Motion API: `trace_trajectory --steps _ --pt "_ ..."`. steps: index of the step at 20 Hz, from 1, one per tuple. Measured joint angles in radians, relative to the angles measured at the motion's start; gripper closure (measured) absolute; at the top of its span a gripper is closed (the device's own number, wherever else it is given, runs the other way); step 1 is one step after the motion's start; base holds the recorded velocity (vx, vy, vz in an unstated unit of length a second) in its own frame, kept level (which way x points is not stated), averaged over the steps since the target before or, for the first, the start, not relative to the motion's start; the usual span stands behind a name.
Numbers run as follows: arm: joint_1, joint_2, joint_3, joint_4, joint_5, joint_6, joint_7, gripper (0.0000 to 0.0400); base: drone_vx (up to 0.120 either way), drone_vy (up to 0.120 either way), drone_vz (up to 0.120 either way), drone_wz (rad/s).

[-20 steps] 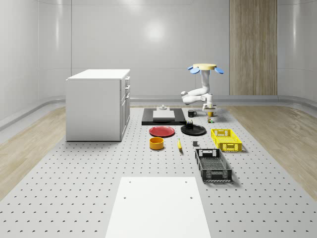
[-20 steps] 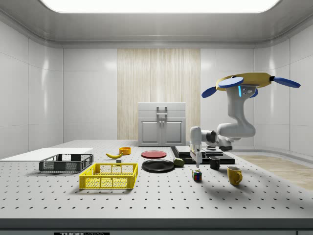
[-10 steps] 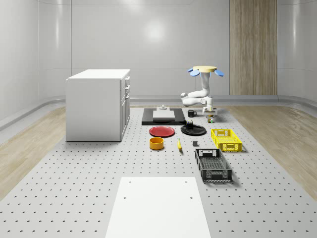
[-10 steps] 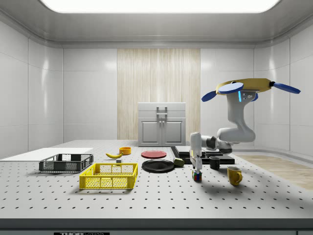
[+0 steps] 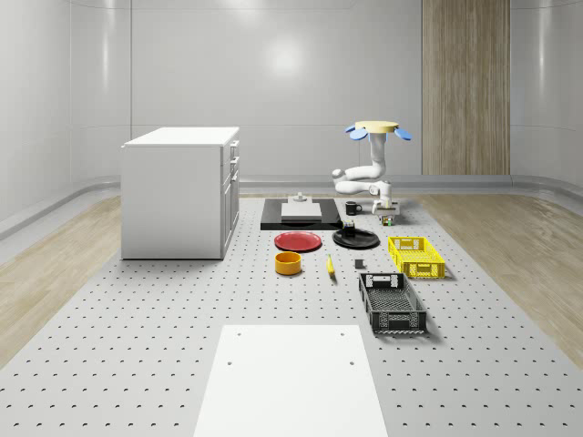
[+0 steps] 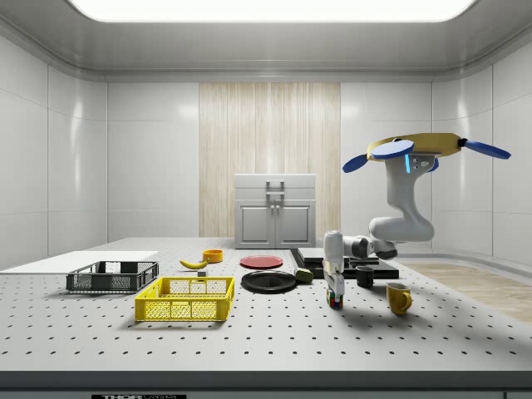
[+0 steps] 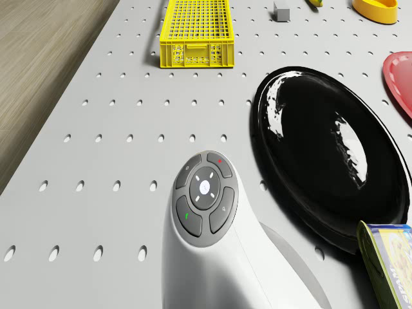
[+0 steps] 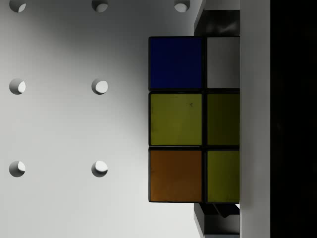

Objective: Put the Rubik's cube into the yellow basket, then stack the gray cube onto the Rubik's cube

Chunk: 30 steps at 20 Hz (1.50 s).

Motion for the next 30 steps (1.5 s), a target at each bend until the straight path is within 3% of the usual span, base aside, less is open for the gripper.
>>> trace_trajectory --steps 7,20,24,30 --pt "-0.007 -0.018 -0.034 0.013 -0.029 0.032 0.0 0.0 0.0 0.0 0.0 0.0" --pt "-0.02 -0.032 -0.01 0.014 -0.003 0.04 0.01 0.0 0.0 0.0 0.0 0.0" --pt "-0.023 -0.037 -0.004 0.013 0.004 0.043 0.013 0.0045 0.0 0.0 0.0 0.0" --pt "-0.027 -0.046 0.0 0.013 0.01 0.05 0.016 0.0068 0.0 0.0 0.0 0.0"
